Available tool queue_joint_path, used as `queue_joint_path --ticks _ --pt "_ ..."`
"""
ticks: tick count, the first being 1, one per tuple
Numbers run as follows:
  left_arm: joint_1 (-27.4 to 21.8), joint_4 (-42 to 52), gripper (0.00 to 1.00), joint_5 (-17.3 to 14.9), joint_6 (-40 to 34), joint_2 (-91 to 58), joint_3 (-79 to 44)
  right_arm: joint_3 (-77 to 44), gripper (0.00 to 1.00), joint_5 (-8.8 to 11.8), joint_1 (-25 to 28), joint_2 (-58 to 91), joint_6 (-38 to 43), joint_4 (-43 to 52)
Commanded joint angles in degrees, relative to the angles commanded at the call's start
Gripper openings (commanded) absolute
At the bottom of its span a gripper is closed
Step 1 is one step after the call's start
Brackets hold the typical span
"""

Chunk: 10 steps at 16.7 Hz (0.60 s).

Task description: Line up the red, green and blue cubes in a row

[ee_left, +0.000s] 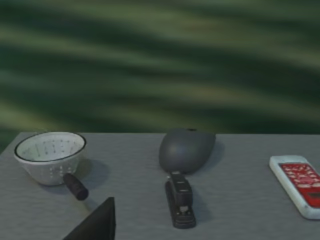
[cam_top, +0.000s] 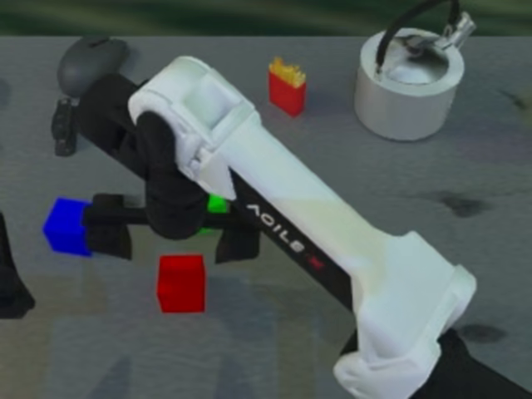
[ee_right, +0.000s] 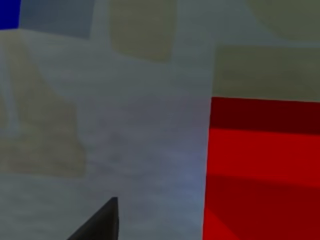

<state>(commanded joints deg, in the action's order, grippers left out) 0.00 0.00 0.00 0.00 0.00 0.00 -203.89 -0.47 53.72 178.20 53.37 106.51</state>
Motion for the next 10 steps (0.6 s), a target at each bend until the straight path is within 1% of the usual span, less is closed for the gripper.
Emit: queue_joint_path --ticks 3,6,7,10 --pt "0.0 0.0 1.0 0.0 0.0 0.0 0.0 3.8 1.0 0.1 0.2 -5.1 0.0 1.5" --pt "0.0 0.0 1.0 0.0 0.0 0.0 0.0 4.2 1.0 0.1 0.3 -5.6 0.0 1.8" --pt "0.0 0.0 1.0 0.0 0.0 0.0 0.0 3.2 1.0 0.4 0.2 -5.4 0.0 -1.7" --pt "-0.2 0.6 1.0 -0.1 0.5 -1.0 -1.0 4.7 1.0 0.1 0.0 -6.9 -0.6 -2.4"
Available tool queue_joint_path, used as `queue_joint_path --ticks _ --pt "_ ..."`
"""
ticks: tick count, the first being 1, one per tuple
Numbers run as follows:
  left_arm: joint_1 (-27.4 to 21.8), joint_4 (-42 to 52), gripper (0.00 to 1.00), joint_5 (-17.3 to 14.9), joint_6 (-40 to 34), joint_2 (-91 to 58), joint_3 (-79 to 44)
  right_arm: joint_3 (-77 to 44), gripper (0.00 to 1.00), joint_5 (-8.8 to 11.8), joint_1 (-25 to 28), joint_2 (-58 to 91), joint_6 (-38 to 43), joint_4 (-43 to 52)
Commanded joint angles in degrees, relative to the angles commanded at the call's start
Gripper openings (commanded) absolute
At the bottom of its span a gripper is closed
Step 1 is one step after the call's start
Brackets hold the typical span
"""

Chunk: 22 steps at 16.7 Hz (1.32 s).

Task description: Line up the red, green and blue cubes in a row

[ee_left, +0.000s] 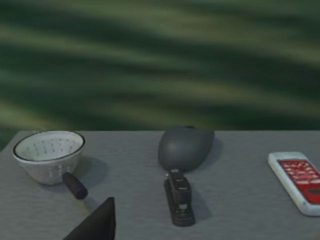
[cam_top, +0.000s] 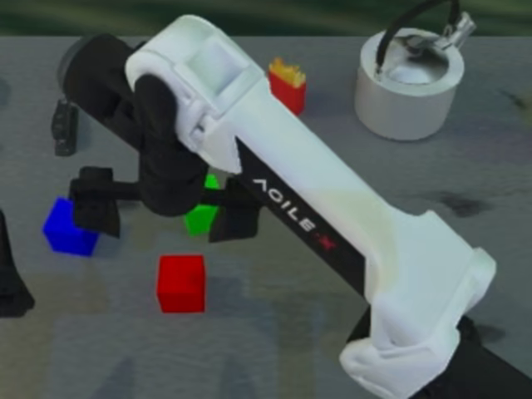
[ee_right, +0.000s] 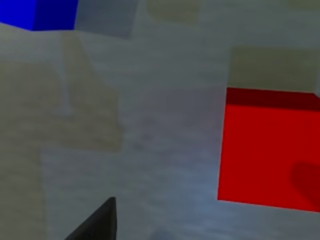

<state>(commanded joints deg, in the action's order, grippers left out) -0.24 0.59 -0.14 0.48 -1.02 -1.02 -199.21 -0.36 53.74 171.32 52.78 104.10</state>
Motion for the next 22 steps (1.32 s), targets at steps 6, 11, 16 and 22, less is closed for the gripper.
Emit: queue_joint_path --ticks 6,11,16,22 --pt "-3.1 8.3 1.0 -1.7 5.8 -13.4 -11.4 19.2 1.0 -2.8 -3.5 -19.0 -6.5 -8.9" --pt "-7.7 22.1 1.0 -4.1 13.8 -35.1 -26.2 51.6 1.0 -5.7 -10.4 -48.6 -15.4 -23.2" --pt "-12.9 39.4 1.0 -6.1 22.6 -61.4 -43.9 94.9 1.0 -7.4 -20.3 -84.0 -26.2 -41.6" --pt "-18.6 58.2 1.0 -6.6 32.5 -91.8 -67.4 144.4 1.0 -6.7 -33.1 -122.8 -38.4 -64.6"
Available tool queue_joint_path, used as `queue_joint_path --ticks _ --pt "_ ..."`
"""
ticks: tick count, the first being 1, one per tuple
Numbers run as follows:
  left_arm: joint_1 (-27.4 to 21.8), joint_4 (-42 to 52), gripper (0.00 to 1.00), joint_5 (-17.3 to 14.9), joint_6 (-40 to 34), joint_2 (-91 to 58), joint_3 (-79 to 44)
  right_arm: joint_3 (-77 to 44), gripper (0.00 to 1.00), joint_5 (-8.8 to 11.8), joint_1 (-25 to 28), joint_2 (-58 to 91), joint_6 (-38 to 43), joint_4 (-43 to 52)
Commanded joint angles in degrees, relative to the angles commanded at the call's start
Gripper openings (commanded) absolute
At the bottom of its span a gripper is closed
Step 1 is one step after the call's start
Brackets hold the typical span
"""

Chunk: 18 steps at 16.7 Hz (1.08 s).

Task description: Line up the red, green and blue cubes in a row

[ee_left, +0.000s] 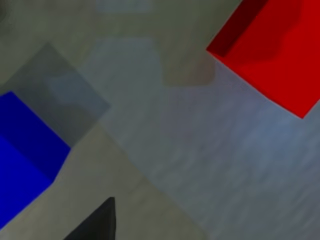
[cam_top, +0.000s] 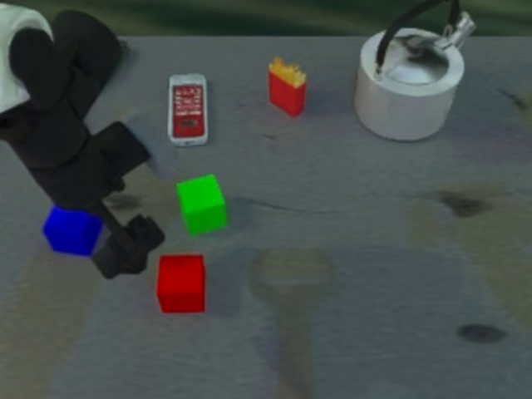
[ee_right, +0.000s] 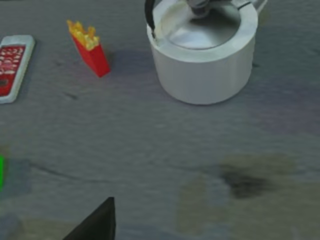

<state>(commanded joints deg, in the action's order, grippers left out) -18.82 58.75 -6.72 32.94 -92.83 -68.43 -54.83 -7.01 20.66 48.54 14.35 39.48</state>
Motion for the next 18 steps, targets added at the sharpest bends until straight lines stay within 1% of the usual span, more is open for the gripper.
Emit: queue_joint_path --ticks 4,9,11,14,18 --pt "-2.9 8.4 1.0 1.2 5.5 -16.9 -16.1 23.9 1.0 1.9 -7.9 -20.1 -6.5 -14.8" --pt "-5.3 12.7 1.0 4.0 10.3 -31.2 -33.7 44.7 1.0 4.9 -15.7 -39.0 -11.9 -30.4" --pt "-5.8 13.0 1.0 5.1 11.6 -34.6 -38.7 50.2 1.0 5.9 -17.9 -43.9 -13.2 -34.9" --pt "-6.2 12.8 1.0 6.3 12.7 -37.3 -42.9 54.3 1.0 6.9 -19.8 -47.9 -14.2 -38.9" --pt "-6.3 12.7 1.0 6.5 12.9 -37.7 -43.6 54.8 1.0 7.0 -20.1 -48.5 -14.3 -39.5"
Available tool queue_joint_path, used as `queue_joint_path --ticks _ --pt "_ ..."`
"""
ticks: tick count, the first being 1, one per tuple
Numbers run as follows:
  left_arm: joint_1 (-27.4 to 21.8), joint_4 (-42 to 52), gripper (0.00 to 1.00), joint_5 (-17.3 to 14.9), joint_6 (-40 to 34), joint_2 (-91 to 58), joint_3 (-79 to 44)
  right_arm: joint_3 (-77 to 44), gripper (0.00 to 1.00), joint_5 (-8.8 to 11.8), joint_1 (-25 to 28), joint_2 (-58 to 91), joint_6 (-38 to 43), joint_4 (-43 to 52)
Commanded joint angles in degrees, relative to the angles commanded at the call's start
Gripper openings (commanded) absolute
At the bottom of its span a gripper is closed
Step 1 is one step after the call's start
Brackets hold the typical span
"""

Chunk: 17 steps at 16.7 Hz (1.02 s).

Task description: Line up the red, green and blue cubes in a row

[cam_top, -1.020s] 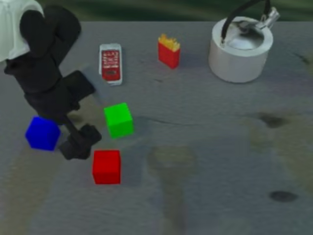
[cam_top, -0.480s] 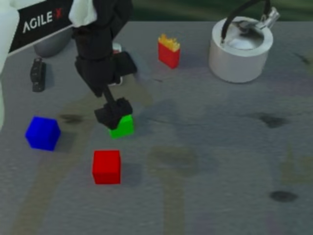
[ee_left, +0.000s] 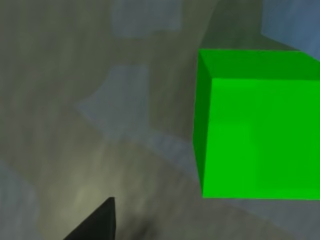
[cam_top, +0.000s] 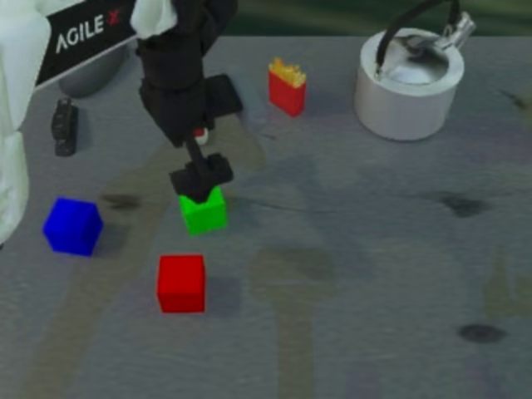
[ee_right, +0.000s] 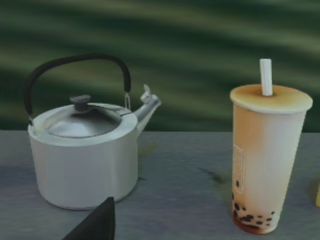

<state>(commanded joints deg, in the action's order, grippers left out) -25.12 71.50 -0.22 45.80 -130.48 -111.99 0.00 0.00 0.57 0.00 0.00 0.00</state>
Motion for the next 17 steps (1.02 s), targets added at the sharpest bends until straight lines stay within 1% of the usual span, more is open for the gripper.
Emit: queue_joint_path --ticks 4,11,16,17 --pt "0.2 -0.9 1.0 0.0 0.1 -0.5 0.5 0.0 1.0 0.0 0.0 0.0 0.0 0.0" --pt "0.1 -14.7 1.0 0.0 0.1 -4.0 10.4 0.0 1.0 0.0 0.0 0.0 0.0 0.0" --pt "0.1 -15.4 1.0 0.0 0.1 -4.4 11.1 0.0 1.0 0.0 0.0 0.0 0.0 0.0" --pt "0.1 -15.4 0.92 0.0 0.1 -4.4 11.1 0.0 1.0 0.0 0.0 0.0 0.0 0.0"
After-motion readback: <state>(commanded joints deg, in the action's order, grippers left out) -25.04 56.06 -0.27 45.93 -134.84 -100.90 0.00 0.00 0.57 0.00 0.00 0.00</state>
